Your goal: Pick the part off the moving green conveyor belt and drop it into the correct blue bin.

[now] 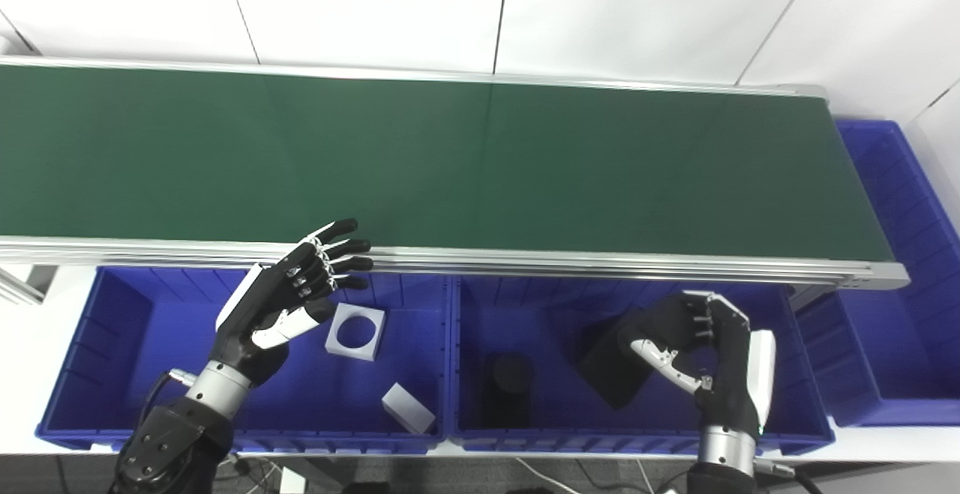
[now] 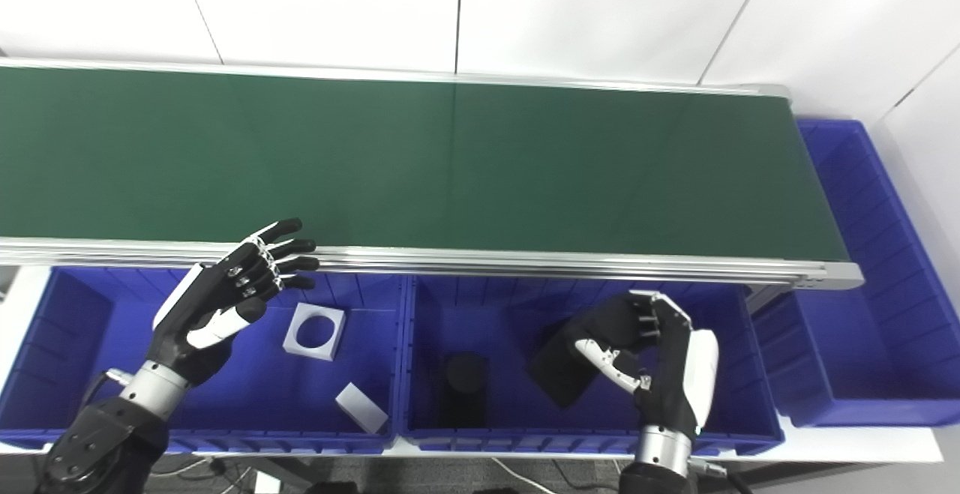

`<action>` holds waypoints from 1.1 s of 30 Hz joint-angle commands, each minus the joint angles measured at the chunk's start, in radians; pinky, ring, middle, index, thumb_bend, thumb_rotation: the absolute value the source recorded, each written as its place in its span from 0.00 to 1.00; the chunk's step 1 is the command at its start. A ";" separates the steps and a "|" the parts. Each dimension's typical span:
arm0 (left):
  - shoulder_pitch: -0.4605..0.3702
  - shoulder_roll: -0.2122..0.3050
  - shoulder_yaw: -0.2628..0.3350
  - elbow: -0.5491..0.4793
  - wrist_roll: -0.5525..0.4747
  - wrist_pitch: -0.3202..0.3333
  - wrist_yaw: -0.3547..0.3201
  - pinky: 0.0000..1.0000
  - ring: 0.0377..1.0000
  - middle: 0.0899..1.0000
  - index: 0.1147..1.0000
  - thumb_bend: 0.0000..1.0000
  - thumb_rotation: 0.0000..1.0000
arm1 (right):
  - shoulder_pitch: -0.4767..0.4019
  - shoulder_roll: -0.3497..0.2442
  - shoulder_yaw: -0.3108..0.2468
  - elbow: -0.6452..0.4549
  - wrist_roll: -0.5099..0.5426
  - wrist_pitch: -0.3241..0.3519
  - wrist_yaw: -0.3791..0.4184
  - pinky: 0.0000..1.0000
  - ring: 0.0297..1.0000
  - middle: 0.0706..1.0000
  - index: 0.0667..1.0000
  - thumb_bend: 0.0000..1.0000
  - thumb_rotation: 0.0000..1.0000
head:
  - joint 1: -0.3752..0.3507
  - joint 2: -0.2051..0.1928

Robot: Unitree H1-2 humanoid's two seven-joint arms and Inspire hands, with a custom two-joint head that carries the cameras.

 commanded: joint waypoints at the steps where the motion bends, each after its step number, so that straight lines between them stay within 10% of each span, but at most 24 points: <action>1: -0.007 0.007 0.007 -0.042 -0.008 -0.009 -0.004 0.68 0.75 0.79 0.85 0.93 0.52 | -0.004 -0.002 -0.011 0.010 0.001 -0.060 -0.040 0.34 0.44 0.49 0.46 0.50 0.00 | -0.001 0.001; 33: -0.003 0.003 0.005 -0.052 -0.003 -0.006 -0.002 0.69 0.75 0.78 0.85 0.92 0.52 | -0.005 -0.005 -0.024 0.106 0.014 -0.103 -0.118 0.33 0.44 0.49 0.46 0.50 0.00 | -0.008 0.001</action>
